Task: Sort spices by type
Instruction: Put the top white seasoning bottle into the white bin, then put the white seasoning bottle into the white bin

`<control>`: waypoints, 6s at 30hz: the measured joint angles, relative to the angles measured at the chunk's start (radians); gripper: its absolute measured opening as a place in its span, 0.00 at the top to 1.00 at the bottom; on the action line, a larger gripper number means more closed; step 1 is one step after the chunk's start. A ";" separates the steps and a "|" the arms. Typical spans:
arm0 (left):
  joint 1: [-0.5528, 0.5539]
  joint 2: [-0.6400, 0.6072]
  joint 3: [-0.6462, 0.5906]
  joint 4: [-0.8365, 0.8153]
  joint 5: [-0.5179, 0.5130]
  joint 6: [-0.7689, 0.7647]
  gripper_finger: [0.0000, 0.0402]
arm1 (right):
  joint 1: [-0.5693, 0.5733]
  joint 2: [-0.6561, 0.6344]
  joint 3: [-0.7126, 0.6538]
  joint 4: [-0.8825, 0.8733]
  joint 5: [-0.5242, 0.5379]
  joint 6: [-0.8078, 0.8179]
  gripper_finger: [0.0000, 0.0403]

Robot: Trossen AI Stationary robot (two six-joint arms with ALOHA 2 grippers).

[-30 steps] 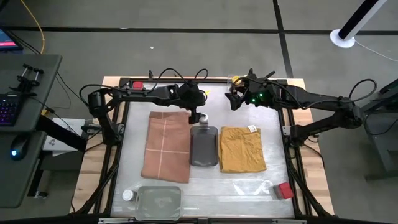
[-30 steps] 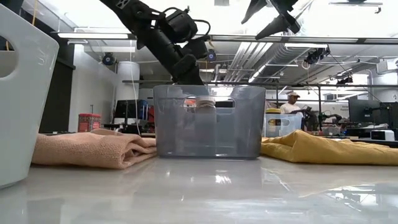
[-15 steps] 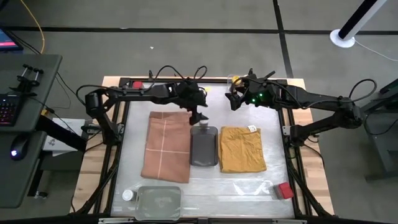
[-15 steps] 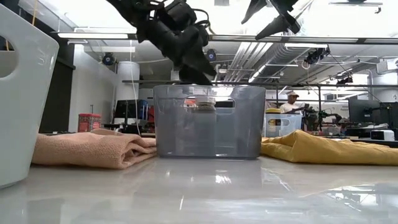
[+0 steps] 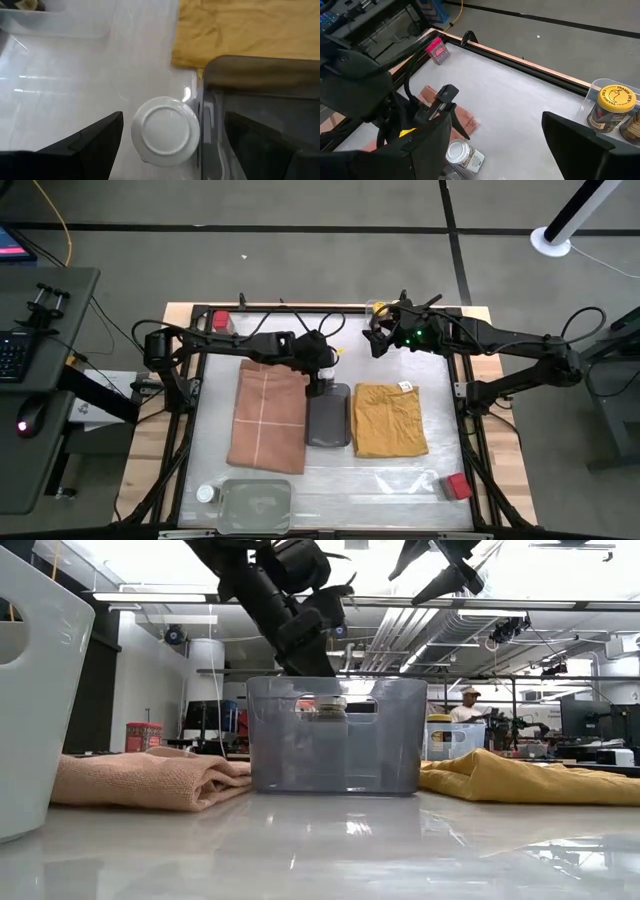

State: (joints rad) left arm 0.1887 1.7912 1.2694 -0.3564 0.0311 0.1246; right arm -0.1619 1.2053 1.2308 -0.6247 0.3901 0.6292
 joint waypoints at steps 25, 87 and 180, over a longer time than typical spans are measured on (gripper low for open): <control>0.025 0.042 0.002 0.016 0.048 -0.027 0.48 | 0.000 0.000 0.000 0.002 -0.004 0.002 0.24; -1.152 -0.149 0.049 -0.533 -0.311 -1.065 0.59 | 0.191 -0.002 0.000 -0.057 0.054 0.071 0.24; -1.328 -0.159 0.020 -0.778 -0.127 -1.252 0.60 | 0.188 -0.002 0.000 -0.045 0.087 0.065 0.24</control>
State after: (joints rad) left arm -1.1390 1.6319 1.2896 -1.1347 -0.0954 -1.1279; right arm 0.0261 1.2030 1.2308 -0.6693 0.4767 0.6939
